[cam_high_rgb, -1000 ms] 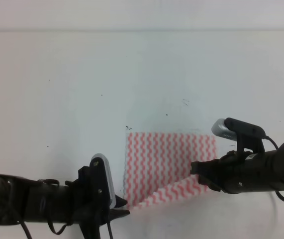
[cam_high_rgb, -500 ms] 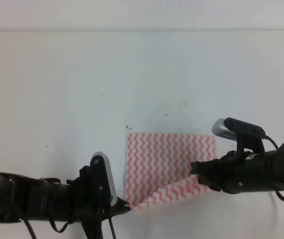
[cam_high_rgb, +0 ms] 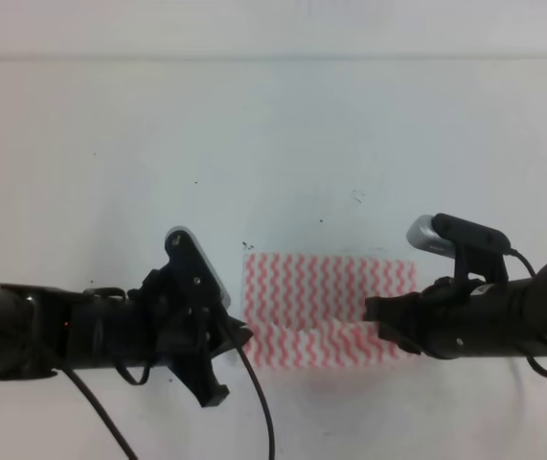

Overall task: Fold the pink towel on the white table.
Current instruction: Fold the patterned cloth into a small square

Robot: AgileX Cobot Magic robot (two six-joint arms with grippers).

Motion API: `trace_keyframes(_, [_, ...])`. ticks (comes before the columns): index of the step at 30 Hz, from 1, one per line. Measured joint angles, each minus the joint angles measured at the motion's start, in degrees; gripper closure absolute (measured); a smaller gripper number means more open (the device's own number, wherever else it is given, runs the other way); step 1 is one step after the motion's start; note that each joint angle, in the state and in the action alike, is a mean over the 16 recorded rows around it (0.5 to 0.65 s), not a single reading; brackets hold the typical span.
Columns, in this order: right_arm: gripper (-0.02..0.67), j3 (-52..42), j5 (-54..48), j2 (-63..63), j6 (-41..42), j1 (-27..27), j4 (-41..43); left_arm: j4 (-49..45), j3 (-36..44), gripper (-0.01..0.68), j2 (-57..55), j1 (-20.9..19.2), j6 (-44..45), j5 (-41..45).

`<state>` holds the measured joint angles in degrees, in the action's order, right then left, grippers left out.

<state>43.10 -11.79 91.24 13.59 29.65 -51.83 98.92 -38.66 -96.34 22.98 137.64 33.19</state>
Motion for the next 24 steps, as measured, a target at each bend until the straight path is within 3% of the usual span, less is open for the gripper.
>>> trace_keyframes(24, [0.666, 0.51, 1.08, 0.32, 0.0, -3.17, 0.11, 0.85, -2.98, 0.675, 0.11, -0.01, -1.31, -0.85])
